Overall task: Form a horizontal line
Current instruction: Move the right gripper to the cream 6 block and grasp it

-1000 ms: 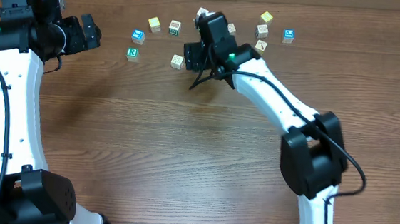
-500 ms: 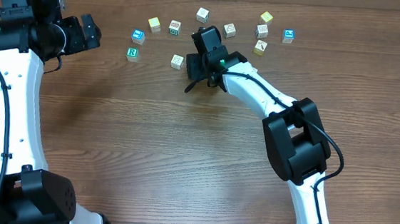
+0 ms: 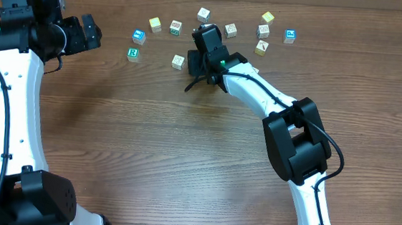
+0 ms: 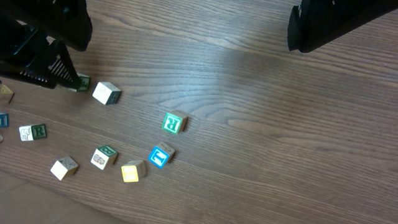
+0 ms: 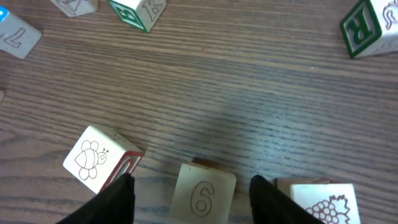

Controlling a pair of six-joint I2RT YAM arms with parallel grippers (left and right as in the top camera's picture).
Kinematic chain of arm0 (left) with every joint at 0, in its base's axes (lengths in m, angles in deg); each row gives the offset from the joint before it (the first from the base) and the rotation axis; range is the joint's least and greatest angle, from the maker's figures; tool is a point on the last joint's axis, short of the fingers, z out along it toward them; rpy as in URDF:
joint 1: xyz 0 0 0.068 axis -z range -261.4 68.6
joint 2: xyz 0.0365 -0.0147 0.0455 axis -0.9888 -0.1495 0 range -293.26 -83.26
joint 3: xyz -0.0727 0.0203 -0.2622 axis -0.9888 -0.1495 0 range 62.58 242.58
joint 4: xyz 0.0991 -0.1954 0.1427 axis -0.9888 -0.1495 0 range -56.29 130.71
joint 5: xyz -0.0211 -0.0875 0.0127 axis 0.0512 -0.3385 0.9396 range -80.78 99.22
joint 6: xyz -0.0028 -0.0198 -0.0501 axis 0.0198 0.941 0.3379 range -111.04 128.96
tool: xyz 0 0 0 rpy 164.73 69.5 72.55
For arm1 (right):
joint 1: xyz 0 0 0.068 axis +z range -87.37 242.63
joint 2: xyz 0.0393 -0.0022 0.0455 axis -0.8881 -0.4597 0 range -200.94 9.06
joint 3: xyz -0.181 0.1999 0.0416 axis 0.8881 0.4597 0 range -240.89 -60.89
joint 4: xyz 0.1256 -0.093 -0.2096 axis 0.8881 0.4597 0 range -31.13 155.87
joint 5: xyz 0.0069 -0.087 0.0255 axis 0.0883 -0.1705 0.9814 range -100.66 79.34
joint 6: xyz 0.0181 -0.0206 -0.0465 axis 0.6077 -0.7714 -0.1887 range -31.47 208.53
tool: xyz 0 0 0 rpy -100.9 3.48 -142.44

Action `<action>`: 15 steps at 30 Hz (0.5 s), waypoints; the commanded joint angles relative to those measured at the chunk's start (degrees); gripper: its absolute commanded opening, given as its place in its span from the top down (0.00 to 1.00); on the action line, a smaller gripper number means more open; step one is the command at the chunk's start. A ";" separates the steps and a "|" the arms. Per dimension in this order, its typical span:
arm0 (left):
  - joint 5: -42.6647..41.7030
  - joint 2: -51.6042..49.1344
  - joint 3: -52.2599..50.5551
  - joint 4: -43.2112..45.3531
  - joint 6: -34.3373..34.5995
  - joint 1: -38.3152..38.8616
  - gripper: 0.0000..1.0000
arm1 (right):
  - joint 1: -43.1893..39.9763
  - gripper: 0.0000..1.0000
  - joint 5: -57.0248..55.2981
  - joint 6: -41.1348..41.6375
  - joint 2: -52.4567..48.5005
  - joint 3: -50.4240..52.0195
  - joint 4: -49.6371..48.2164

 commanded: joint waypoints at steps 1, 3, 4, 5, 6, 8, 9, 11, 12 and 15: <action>0.15 -0.07 0.96 0.04 0.79 -0.07 0.00 | 0.35 0.46 -1.16 1.60 -0.39 -0.66 -0.92; 0.17 -0.07 0.96 0.04 0.79 -0.07 0.00 | 0.42 0.46 -1.18 2.34 -0.39 -0.59 -1.22; 0.15 -0.07 0.96 0.04 0.81 -0.04 0.00 | 0.48 0.46 -1.16 2.36 -0.42 -0.59 -1.25; 0.15 -0.07 0.96 0.07 0.81 -0.07 0.00 | 0.57 0.46 -1.18 2.36 -0.50 -0.59 -1.27; 0.15 -0.07 0.96 0.04 0.81 -0.07 0.00 | 0.63 0.46 -1.18 2.38 -0.55 -0.59 -1.31; 0.17 -0.07 0.96 0.04 0.79 -0.04 0.00 | 0.85 0.46 -1.16 2.56 -0.85 -0.59 -1.33; 0.17 -0.07 0.96 0.04 0.81 -0.04 0.00 | 0.98 0.46 -1.18 2.56 -1.09 -0.59 -1.36; 0.17 -0.07 0.96 0.04 0.81 -0.04 0.00 | 1.18 0.45 -1.22 2.56 -1.81 -0.59 -1.44; 0.15 -0.07 0.96 0.04 0.79 -0.04 0.00 | 1.27 0.45 -1.20 2.56 -2.05 -0.59 -1.60; 0.15 -0.07 0.96 0.07 0.79 -0.04 0.00 | 1.33 0.45 -1.25 2.56 -2.97 -0.59 -1.64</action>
